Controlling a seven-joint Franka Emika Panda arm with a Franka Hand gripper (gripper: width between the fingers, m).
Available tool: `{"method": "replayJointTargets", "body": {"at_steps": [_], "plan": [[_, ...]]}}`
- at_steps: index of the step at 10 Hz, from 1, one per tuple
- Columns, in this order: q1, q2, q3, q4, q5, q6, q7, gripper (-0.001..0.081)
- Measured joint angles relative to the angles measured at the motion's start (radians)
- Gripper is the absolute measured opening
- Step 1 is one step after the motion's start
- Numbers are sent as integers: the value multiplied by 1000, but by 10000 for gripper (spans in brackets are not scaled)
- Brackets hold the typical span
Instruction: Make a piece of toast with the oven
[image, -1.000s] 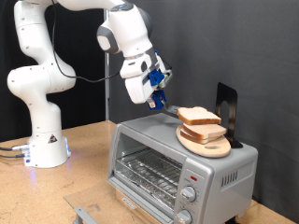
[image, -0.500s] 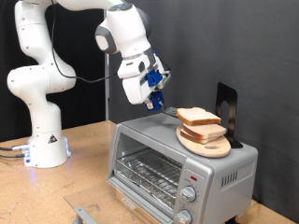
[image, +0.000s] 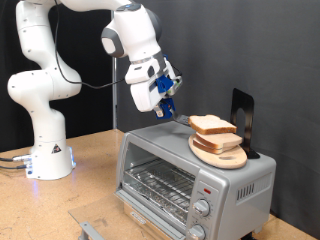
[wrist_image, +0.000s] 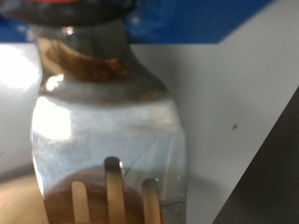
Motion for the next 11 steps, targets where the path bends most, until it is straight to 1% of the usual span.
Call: {"method": "replayJointTargets", "body": {"at_steps": [2, 6, 11], "plan": [[-8, -1, 0, 0, -25, 40, 0, 386], [-34, 7, 1, -1, -105, 62, 2, 386], [-60, 43, 2, 0, -145, 110, 10, 386]]}}
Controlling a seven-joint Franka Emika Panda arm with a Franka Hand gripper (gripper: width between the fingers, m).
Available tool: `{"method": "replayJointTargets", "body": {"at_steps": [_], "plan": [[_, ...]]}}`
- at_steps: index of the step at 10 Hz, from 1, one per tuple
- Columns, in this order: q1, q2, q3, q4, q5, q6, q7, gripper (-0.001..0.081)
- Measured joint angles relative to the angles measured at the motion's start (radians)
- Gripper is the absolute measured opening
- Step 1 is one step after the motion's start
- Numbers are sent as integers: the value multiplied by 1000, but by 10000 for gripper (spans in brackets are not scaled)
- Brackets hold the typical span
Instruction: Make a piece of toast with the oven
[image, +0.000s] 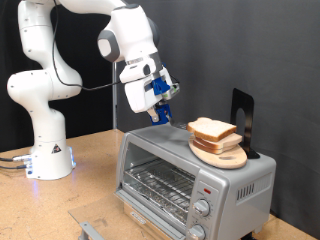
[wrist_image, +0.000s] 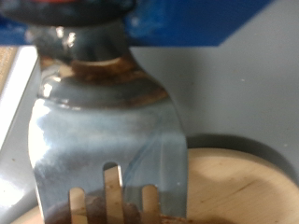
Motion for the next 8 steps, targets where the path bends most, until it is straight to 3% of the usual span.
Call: {"method": "replayJointTargets", "body": {"at_steps": [8], "plan": [[-4, 92, 25, 66, -57, 40, 82, 386]]}}
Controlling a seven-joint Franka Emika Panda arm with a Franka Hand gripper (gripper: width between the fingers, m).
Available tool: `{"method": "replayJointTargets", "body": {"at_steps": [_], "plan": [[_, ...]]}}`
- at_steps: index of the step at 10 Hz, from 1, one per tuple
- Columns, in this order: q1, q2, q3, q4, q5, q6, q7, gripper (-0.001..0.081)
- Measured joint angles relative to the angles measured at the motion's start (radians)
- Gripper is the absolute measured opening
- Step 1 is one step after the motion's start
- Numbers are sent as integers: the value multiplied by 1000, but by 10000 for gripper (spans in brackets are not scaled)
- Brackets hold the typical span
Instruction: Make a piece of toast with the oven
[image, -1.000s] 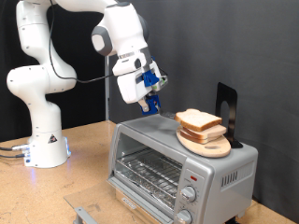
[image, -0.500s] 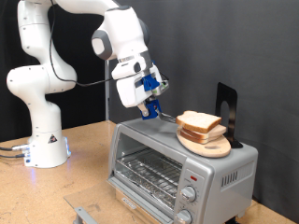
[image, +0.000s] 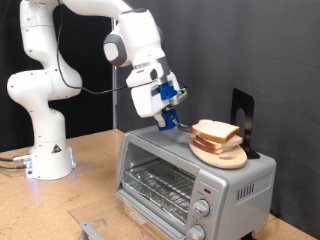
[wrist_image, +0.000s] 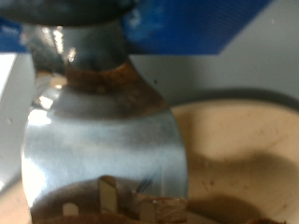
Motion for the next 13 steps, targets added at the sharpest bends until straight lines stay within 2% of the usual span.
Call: {"method": "replayJointTargets", "body": {"at_steps": [5, 8, 10, 13], "plan": [[0, 68, 17, 70, -48, 3, 72, 386], [0, 90, 16, 92, -50, 5, 77, 386], [2, 84, 11, 93, 37, 10, 4, 386], [9, 18, -14, 82, 206, -2, -157, 386]]}}
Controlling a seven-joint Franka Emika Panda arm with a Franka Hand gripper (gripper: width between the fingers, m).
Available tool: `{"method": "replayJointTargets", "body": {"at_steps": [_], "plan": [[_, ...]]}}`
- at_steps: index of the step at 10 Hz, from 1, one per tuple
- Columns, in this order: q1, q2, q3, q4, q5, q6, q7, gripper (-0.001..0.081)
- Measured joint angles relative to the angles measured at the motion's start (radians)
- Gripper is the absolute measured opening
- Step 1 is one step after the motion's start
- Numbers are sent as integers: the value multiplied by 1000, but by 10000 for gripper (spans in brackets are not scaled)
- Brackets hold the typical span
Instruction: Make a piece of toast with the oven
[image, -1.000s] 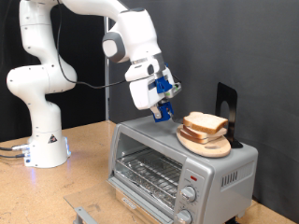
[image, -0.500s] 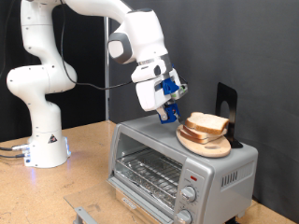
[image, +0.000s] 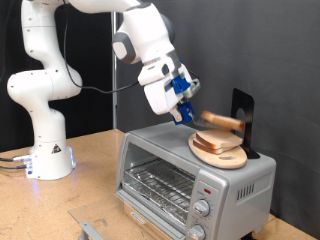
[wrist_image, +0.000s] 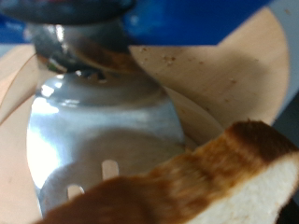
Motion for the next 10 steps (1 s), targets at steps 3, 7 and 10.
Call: {"method": "replayJointTargets", "body": {"at_steps": [3, 7, 10], "plan": [[-3, -81, -24, -23, 33, -60, -30, 386], [-17, -122, -37, -46, 32, -104, -24, 386], [-21, -141, -52, -61, 34, -134, -22, 386]]}}
